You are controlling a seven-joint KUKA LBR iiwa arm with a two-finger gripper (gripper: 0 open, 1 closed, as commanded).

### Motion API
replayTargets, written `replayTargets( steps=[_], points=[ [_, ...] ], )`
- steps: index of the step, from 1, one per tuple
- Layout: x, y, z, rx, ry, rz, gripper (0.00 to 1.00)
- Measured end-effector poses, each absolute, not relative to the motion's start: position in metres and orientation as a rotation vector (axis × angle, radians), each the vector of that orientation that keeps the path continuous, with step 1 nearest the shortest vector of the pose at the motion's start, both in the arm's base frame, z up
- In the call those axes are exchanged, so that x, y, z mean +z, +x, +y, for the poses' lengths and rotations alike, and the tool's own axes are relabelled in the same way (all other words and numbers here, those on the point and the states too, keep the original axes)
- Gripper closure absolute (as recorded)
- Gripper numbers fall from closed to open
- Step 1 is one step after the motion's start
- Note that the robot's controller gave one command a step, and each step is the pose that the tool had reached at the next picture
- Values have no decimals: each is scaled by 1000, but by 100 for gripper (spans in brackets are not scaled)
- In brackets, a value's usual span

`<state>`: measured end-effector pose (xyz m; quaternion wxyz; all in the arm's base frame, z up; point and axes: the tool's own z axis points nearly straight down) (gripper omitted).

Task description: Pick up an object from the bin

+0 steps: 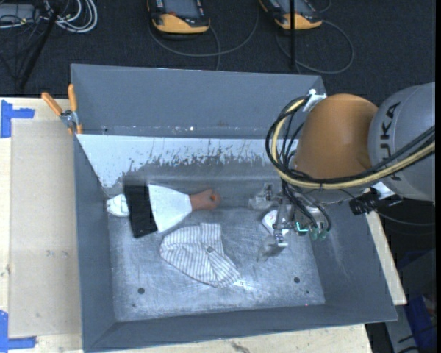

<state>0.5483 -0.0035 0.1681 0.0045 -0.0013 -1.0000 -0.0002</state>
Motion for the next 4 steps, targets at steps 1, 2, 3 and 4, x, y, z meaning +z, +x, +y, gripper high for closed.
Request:
replayTargets(
  steps=[1,2,3,4],
  points=[
    [170,549,-4,-1,-4,-3136,0],
    [167,580,-16,-2,-58,-3142,0],
    [78,566,60,6,492,-3106,100],
    [78,566,60,6,491,-3106,100]
  ],
)
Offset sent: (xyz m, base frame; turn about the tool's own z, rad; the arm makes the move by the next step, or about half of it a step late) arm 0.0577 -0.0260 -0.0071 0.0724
